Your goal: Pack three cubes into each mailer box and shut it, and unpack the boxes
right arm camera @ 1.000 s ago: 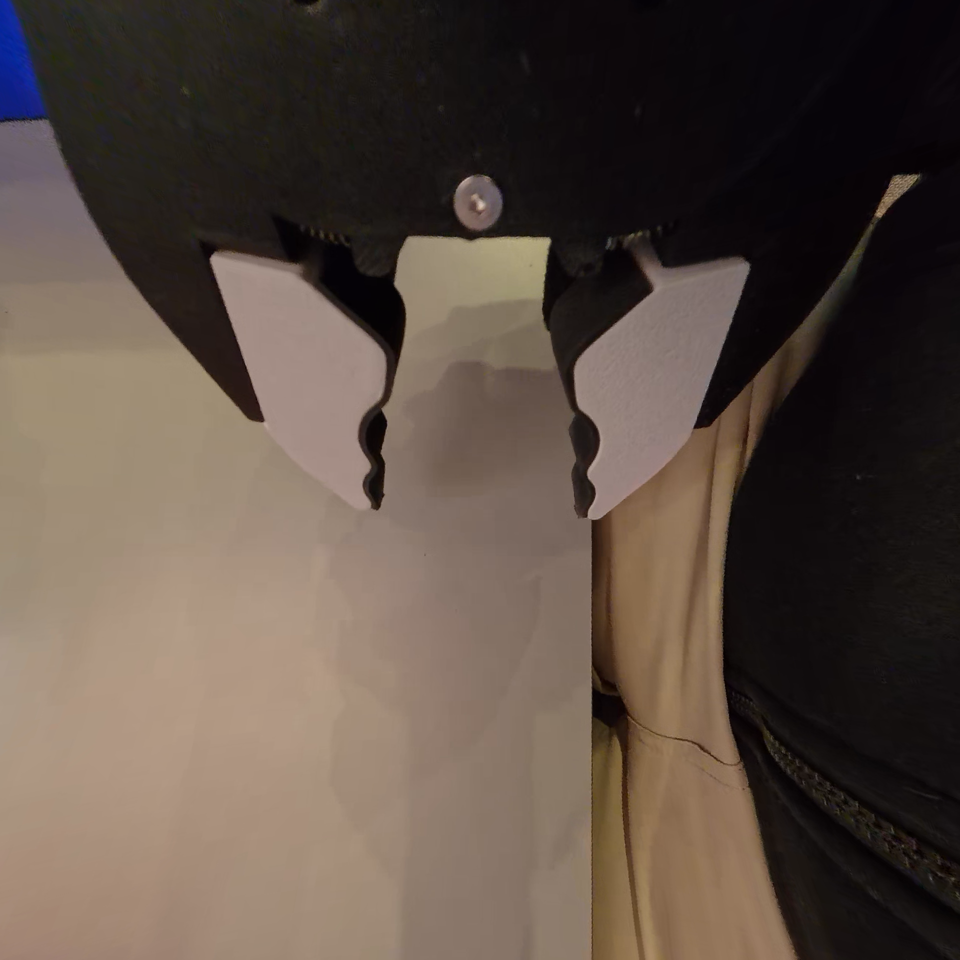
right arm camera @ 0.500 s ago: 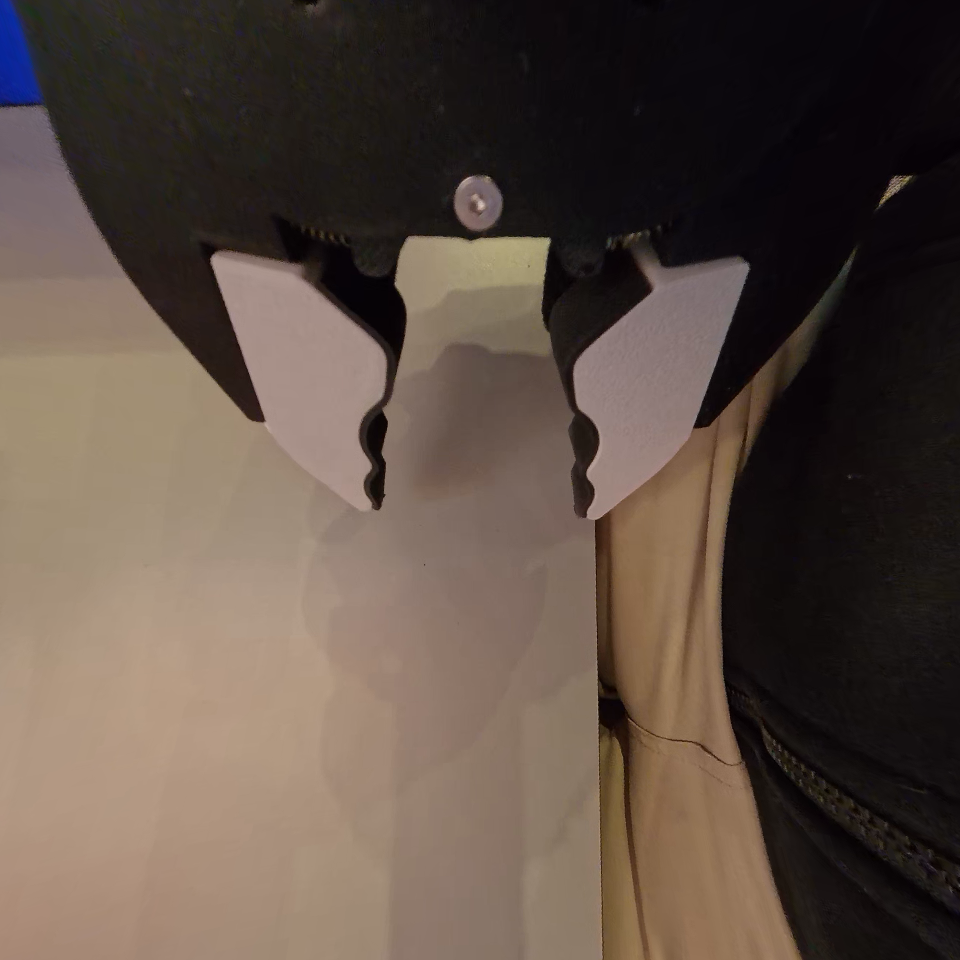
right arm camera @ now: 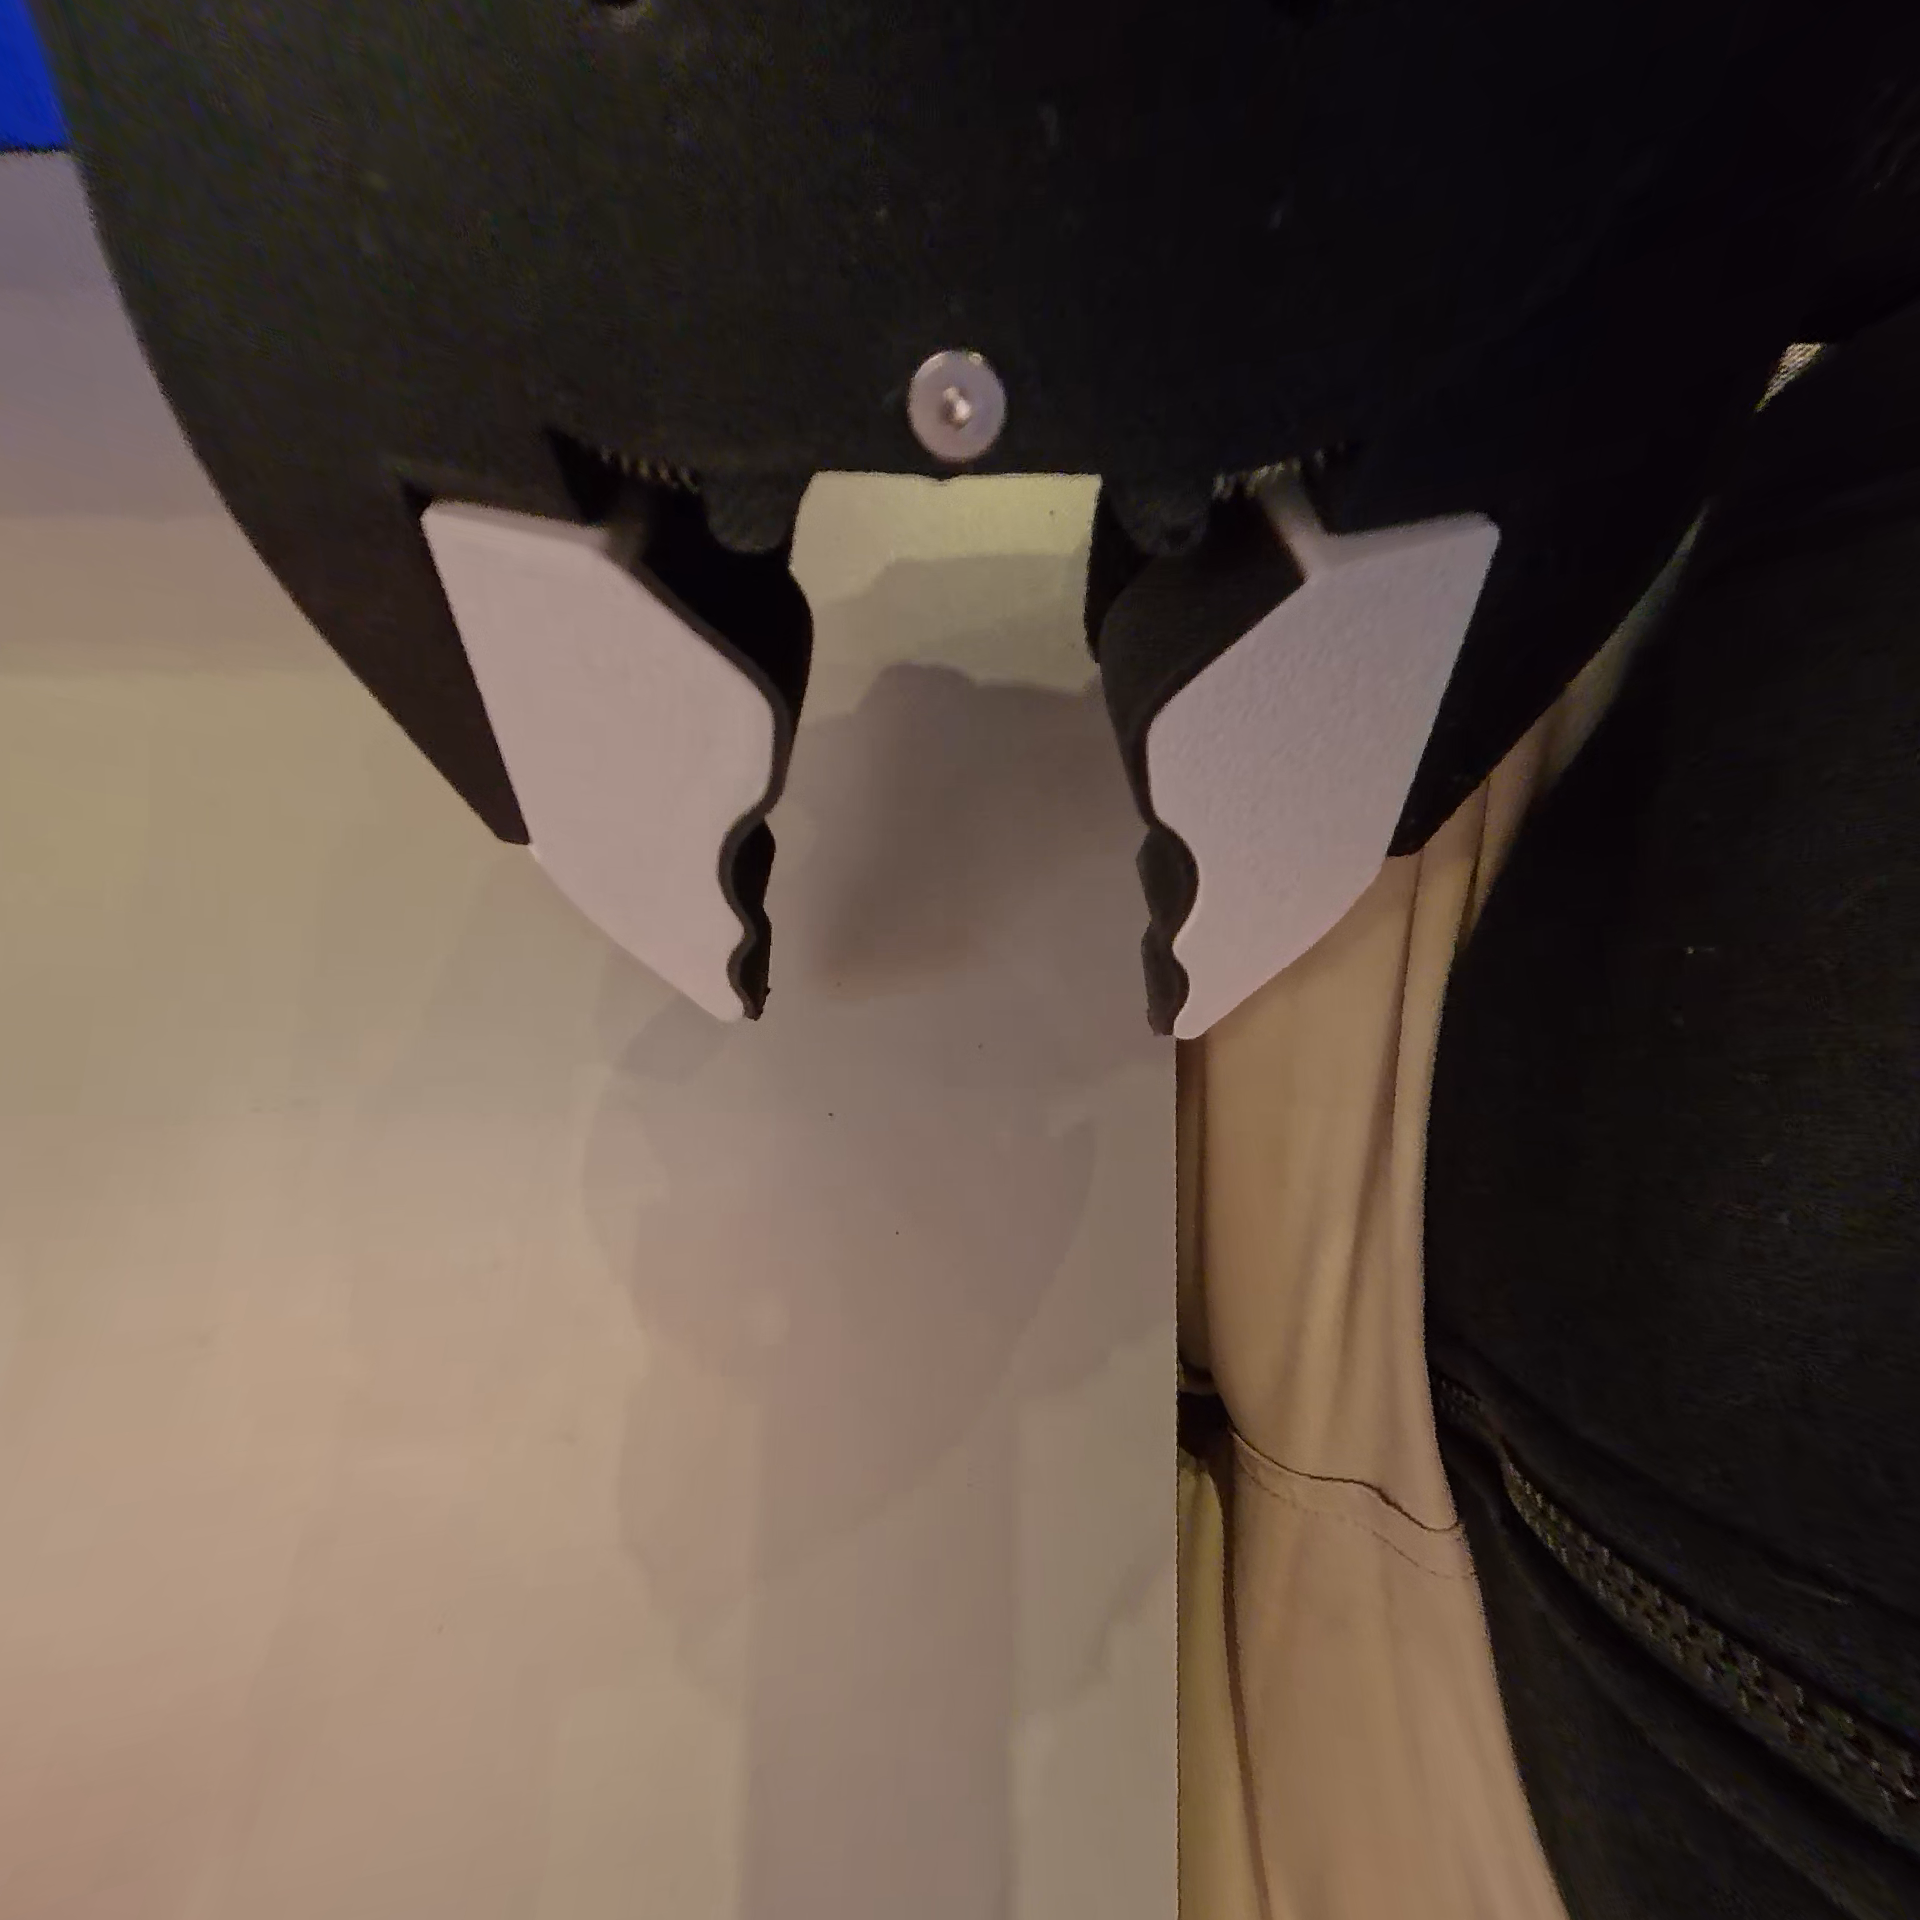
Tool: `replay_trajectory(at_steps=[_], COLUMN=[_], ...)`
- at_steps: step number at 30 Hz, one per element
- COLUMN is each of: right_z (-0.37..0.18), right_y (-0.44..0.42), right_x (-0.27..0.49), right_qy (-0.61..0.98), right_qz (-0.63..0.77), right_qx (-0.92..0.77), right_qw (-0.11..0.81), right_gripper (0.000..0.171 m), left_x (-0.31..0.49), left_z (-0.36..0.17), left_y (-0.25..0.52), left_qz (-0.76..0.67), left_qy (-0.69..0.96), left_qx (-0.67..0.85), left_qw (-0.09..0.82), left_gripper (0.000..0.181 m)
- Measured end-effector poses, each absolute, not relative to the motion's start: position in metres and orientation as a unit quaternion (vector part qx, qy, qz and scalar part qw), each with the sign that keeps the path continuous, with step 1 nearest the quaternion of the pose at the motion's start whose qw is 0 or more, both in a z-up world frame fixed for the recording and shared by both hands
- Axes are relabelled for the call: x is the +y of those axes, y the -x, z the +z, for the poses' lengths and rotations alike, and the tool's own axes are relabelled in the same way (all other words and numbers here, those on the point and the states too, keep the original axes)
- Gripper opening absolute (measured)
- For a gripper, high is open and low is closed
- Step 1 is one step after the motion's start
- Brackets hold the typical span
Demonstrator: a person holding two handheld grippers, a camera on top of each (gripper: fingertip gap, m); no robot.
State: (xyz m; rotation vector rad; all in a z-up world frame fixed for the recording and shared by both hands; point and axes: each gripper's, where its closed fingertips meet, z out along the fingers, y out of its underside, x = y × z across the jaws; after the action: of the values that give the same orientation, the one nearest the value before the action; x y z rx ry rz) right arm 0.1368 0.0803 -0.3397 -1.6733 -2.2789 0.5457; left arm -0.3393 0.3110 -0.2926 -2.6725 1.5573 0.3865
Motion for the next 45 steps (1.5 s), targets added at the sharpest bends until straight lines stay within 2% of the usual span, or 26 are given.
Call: replay_trajectory(at_steps=[1,9,14,19,24,29,35,41,45], right_z=[-0.339,-0.330,-0.312,-0.289,-0.276,-0.264,-0.267,-0.279,-0.281], right_y=[-0.136,-0.132,-0.127,-0.130,-0.148,-0.163,-0.174,-0.152,-0.139], right_x=[0.080,0.090,0.105,0.118,0.136,0.157,0.174,0.173,0.172], right_qy=[0.576,0.584,0.601,0.613,0.643,0.676,0.671,0.591,0.551], right_qz=[0.188,0.181,0.176,0.173,0.152,0.145,0.073,-0.002,-0.059], right_qx=[-0.785,-0.775,-0.750,-0.726,-0.692,-0.636,-0.631,-0.692,-0.717], right_qw=[0.131,0.160,0.213,0.260,0.291,0.343,0.383,0.414,0.423], right_gripper=[0.069,0.069,0.069,0.066,0.064,0.063,0.074,0.089,0.083], left_x=[0.311,0.286,0.258,0.239,0.223,0.207,0.194,0.192,0.193], left_z=[-0.287,-0.220,-0.186,-0.177,-0.202,-0.254,-0.318,-0.317,-0.316], left_y=[0.338,0.297,0.212,0.119,0.025,-0.027,-0.035,-0.043,-0.045], left_qz=[0.127,0.095,0.014,-0.076,-0.123,-0.173,-0.166,-0.200,-0.217], left_qy=[0.858,0.854,0.827,0.790,0.741,0.726,0.745,0.755,0.765], left_qx=[0.497,0.503,0.548,0.597,0.653,0.664,0.644,0.618,0.598], left_qw=[0.020,0.091,0.124,0.118,0.098,0.034,-0.049,-0.086,-0.097], left_gripper=[0.124,0.124,0.124,0.124,0.124,0.124,0.125,0.124,0.124])
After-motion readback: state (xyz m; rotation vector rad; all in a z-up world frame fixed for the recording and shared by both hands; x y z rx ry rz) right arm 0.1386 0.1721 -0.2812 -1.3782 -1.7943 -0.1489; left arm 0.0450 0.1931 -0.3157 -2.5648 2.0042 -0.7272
